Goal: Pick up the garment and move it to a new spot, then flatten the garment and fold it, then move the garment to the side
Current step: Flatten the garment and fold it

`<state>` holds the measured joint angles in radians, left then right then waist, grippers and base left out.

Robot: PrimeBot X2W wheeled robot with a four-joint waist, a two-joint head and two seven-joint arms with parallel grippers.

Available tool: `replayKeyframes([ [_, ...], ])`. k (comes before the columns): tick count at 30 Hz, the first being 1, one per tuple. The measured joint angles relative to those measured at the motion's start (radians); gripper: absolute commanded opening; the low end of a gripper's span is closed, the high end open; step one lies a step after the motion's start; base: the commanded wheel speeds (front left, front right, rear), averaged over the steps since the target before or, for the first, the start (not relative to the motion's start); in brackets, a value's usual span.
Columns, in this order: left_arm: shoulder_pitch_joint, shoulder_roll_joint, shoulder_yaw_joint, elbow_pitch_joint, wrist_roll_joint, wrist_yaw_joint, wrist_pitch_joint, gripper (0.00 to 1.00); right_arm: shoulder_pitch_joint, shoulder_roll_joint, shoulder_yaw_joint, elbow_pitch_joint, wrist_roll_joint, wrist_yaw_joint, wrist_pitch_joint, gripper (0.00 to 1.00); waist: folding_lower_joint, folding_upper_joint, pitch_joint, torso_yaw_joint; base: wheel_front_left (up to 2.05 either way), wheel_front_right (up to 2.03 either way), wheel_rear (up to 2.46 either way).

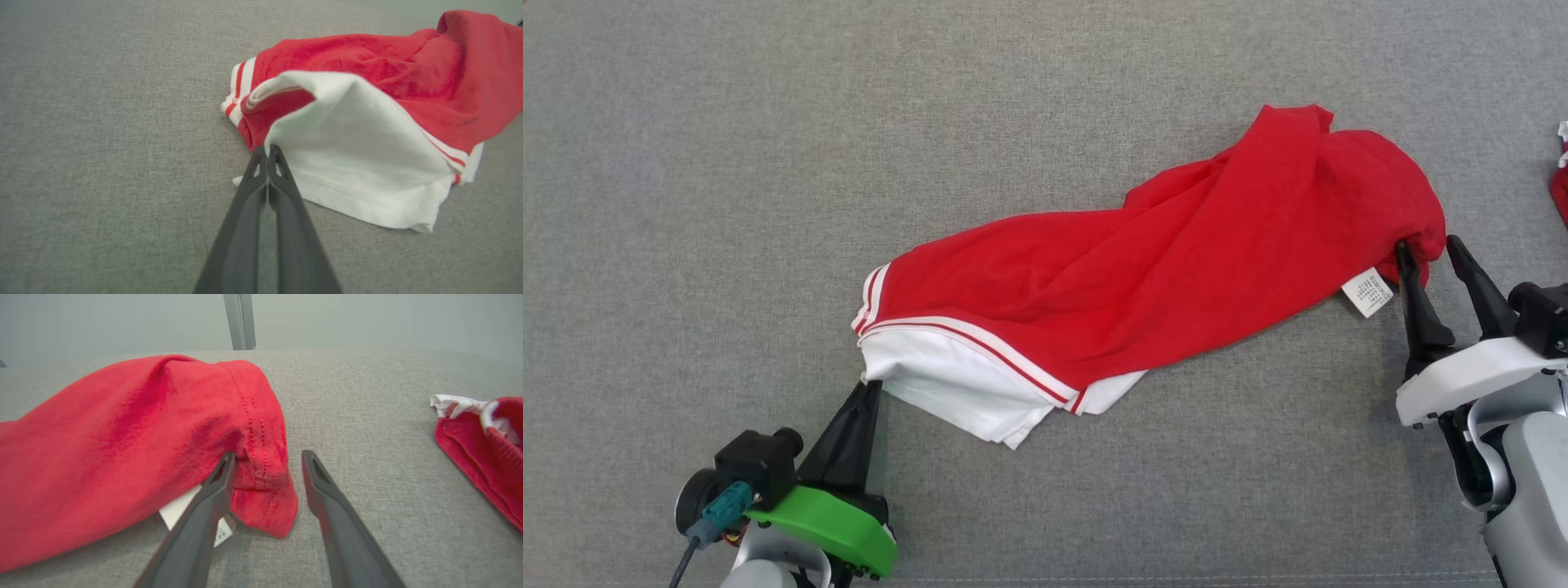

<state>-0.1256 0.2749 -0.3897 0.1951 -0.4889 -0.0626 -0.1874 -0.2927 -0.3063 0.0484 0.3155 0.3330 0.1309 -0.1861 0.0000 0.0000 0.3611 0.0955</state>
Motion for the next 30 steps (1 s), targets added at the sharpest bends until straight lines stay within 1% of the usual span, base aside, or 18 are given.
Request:
replayKeyframes([
  [3,0.0,0.004,0.005,-0.021,0.005,0.006,-0.009,0.0,0.001,-0.005,0.0,-0.009,-0.004,0.0,-0.01,0.0,0.0,0.0,-0.002,0.0,0.0,0.0,0.0],
  [7,-0.005,0.025,0.03,-0.094,0.011,0.023,-0.023,0.0,0.006,-0.01,-0.002,-0.068,-0.021,0.0,-0.02,0.0,0.0,0.0,-0.009,-0.005,0.0,0.0,0.0],
  [14,-0.054,0.081,0.084,-0.299,0.036,0.059,-0.014,0.0,0.012,-0.014,-0.045,-0.25,-0.042,0.0,0.003,0.0,0.0,0.0,-0.032,-0.023,0.0,0.0,0.0],
  [18,-0.112,0.1,0.118,-0.392,0.039,0.068,0.003,0.0,-0.013,-0.017,-0.075,-0.37,-0.062,0.0,0.045,0.0,0.0,0.0,-0.048,-0.035,0.0,0.0,0.0],
  [20,-0.152,0.112,0.135,-0.416,0.033,0.067,0.012,0.0,-0.033,-0.021,-0.094,-0.424,-0.077,0.0,0.065,0.0,0.0,0.0,-0.056,-0.041,0.0,0.0,0.0],
  [23,-0.219,0.115,0.164,-0.442,0.025,0.069,0.012,0.0,-0.076,-0.022,-0.115,-0.505,-0.094,0.0,0.095,0.0,0.0,0.0,-0.066,-0.05,0.0,0.0,0.0],
  [30,-0.399,0.133,0.228,-0.512,0.026,0.091,0.024,0.0,-0.191,-0.032,-0.17,-0.637,-0.103,0.0,0.16,0.0,0.0,0.0,-0.094,-0.064,0.0,0.0,0.0],
])
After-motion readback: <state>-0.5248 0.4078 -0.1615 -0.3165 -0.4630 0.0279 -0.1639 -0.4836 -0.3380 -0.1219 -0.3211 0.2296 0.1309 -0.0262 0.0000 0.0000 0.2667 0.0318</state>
